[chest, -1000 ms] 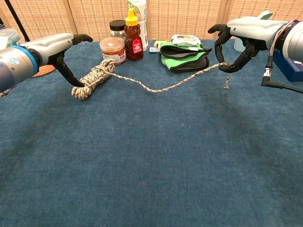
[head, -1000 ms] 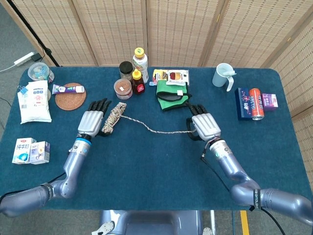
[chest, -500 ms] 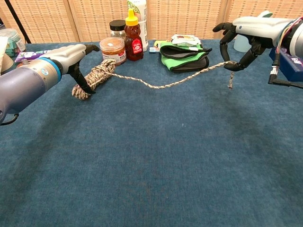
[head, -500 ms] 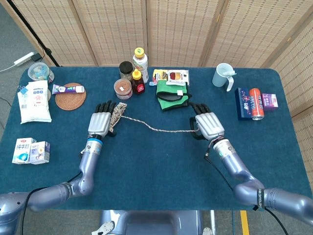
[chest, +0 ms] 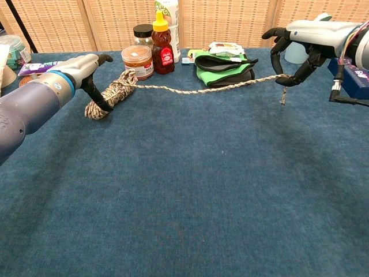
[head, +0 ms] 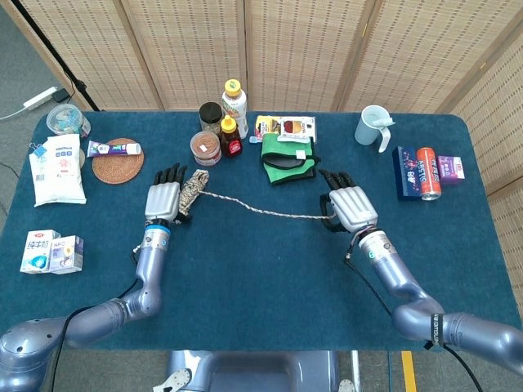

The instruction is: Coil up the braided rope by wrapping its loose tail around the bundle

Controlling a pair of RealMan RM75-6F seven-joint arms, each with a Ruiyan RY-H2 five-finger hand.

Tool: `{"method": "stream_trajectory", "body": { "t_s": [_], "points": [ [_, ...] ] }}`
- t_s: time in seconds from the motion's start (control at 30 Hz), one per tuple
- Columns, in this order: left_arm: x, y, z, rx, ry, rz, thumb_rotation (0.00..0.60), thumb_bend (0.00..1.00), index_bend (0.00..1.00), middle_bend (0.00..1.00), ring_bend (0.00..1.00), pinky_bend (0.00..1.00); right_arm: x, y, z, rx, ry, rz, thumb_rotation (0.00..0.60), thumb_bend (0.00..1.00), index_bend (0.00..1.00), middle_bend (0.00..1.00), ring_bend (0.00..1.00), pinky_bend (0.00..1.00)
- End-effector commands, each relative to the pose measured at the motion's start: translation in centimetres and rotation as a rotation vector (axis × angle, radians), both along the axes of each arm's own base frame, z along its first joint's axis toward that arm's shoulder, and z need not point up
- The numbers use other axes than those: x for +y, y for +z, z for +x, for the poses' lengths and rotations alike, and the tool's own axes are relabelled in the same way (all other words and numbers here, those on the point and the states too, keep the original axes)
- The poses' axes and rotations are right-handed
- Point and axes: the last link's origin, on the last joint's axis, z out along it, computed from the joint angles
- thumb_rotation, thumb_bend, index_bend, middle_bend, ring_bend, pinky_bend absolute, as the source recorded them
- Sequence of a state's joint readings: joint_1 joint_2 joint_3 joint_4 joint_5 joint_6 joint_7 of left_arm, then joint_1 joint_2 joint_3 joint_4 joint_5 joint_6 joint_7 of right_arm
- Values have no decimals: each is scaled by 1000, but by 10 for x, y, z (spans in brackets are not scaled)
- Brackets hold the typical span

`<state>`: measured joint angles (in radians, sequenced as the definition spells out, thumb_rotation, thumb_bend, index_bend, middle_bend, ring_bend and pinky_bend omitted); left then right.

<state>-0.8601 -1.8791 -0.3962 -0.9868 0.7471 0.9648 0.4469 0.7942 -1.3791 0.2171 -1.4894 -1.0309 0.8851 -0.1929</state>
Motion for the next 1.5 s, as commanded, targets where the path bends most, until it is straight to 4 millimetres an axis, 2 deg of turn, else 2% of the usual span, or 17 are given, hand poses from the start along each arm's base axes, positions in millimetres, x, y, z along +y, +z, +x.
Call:
{"method": "stream_trajectory", "body": {
  "t_s": [0.03, 0.23, 0.43, 0.53, 0.63, 0.7, 0.8, 0.9, 1.07, 1.2, 1.37, 1.5],
  "points": [
    [6, -2, 0, 5, 15, -14, 600, 91, 0, 0, 0, 0, 0, 0, 0, -2, 0, -1, 600, 401, 617, 0, 0, 0],
    [1, -12, -1, 23, 69, -44, 600, 94, 0, 0, 0, 27, -1, 2, 0, -4, -5, -6, 600, 401, 617, 0, 0, 0],
    [0, -17, 1, 36, 81, -63, 600, 125, 0, 0, 8, 244, -1, 3, -1, -7, -5, -8, 600, 401, 618, 0, 0, 0],
    [-1, -18, 4, 57, 74, -60, 600, 193, 4, 9, 102, 350, -1, 4, -1, -8, -4, -9, 600, 400, 618, 0, 0, 0],
    [-2, -20, 6, 71, 78, -59, 600, 237, 106, 105, 222, 447, -1, 5, -2, -8, -6, -10, 600, 400, 618, 0, 0, 0],
    [-3, -22, 7, 88, 76, -57, 600, 269, 214, 190, 296, 506, -1, 6, -2, -8, -8, -11, 600, 400, 619, 0, 0, 0],
    [-4, -23, 8, 89, 77, -54, 600, 307, 333, 287, 375, 558, -2, 6, -3, -9, -10, -12, 600, 399, 620, 0, 0, 0],
    [-5, -23, 8, 93, 69, -59, 600, 338, 415, 354, 428, 596, -2, 7, -5, -10, -13, -14, 600, 400, 622, 0, 0, 0],
    [-7, -21, 10, 77, 39, -68, 600, 401, 481, 407, 471, 627, 0, 9, -5, -13, -13, -14, 600, 400, 626, 0, 0, 0],
    [-8, -14, 14, 84, -26, -61, 600, 405, 484, 409, 473, 628, 4, 11, -3, -37, -13, -5, 600, 402, 630, 0, 0, 0],
    [-11, -5, 27, 165, -198, -56, 600, 405, 485, 409, 472, 628, 15, 17, 5, -66, 0, 33, 600, 408, 632, 0, 0, 0],
    [-21, -4, 33, 235, -340, -66, 600, 405, 485, 409, 470, 628, 20, 26, 20, -91, 24, 31, 600, 421, 640, 0, 0, 0]
  ]
}}
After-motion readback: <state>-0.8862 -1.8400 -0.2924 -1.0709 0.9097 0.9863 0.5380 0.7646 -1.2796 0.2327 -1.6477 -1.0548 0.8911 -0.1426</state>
